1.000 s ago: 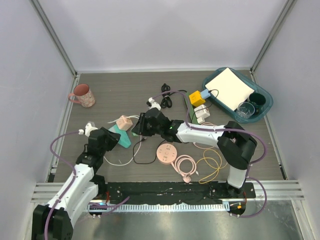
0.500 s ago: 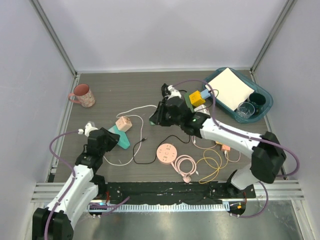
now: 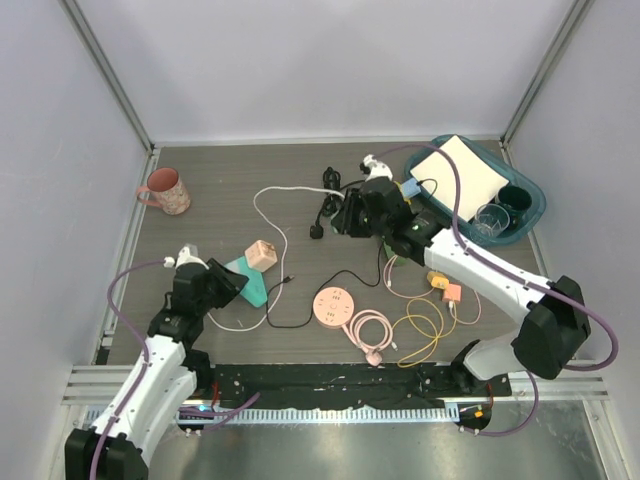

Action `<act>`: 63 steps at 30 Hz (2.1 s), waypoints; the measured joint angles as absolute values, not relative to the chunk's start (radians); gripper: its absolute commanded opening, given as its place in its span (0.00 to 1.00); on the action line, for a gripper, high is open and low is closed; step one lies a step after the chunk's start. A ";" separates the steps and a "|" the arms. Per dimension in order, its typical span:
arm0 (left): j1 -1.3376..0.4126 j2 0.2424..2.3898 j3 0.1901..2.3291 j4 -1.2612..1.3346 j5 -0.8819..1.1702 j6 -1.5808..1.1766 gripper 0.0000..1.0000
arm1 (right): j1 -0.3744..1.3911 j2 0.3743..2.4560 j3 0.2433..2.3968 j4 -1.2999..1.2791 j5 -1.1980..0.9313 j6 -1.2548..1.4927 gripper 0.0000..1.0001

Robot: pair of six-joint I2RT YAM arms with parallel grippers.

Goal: Pull the plug off the socket

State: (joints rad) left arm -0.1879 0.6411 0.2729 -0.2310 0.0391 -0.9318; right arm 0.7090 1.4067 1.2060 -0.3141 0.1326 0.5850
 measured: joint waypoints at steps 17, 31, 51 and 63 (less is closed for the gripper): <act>-0.188 0.508 0.274 -0.377 0.074 -0.934 0.00 | 0.651 1.720 0.899 0.117 -0.267 0.638 0.28; -0.188 0.466 0.281 -0.450 0.074 -0.942 0.00 | 0.641 1.665 0.944 -0.013 -0.174 0.677 0.74; -0.188 0.362 0.304 -0.463 0.191 -0.970 0.00 | 0.910 1.613 1.186 -0.123 -0.049 0.806 0.98; -0.188 0.298 0.287 -0.454 0.208 -0.970 0.00 | 0.970 1.816 1.315 -0.150 0.042 0.865 0.97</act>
